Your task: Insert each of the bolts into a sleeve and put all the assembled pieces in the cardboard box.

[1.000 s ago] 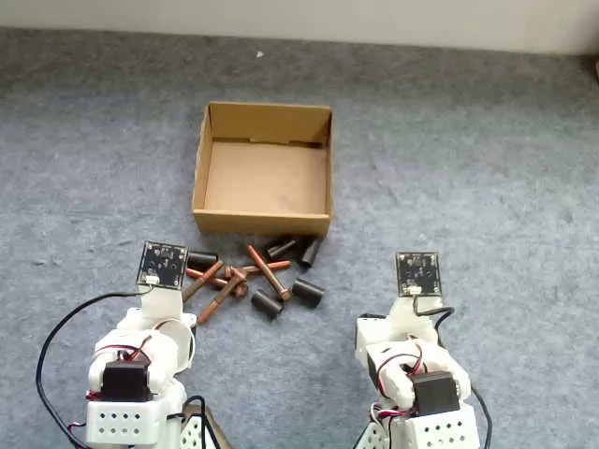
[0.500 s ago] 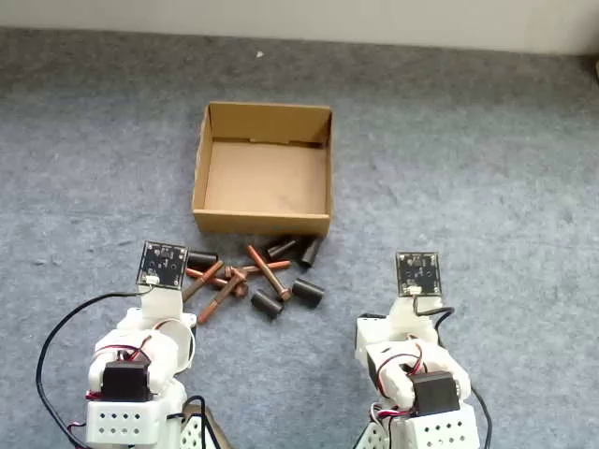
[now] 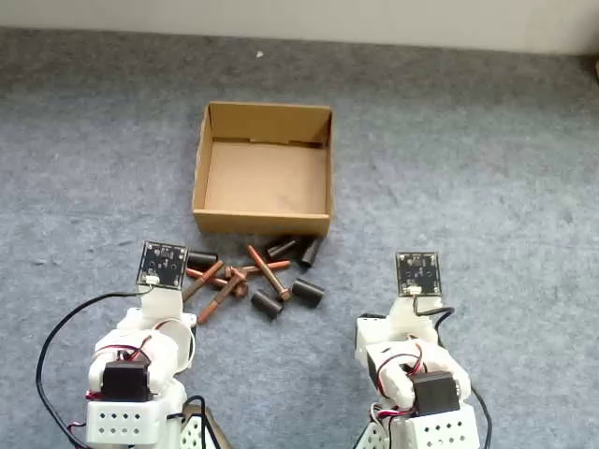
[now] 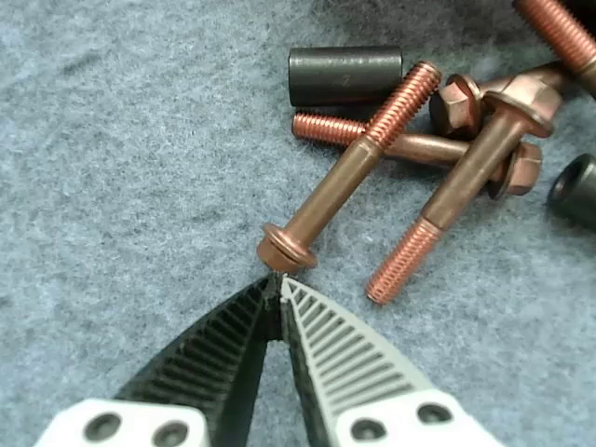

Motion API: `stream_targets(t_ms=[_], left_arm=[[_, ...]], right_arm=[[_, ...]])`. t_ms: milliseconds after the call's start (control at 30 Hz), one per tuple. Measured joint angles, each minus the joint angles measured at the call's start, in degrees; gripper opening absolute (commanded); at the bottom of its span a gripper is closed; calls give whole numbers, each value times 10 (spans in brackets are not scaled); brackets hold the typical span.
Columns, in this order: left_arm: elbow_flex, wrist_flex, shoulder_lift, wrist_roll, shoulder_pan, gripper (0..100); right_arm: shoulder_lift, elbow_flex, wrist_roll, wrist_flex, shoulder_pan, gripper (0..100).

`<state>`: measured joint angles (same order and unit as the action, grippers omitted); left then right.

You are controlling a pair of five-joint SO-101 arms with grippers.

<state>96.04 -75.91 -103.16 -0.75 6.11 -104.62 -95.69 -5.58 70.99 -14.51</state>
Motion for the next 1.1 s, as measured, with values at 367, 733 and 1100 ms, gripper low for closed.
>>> stream_targets(t_ms=[367,733,1100], left_arm=[[0,0,0,0,0,6],[0,0,0,0,0,6],[-11,0,0,0,1,7]], right_arm=[[0,0,0,0,0,5],[0,0,0,0,0,5],[0,0,0,0,0,9]])
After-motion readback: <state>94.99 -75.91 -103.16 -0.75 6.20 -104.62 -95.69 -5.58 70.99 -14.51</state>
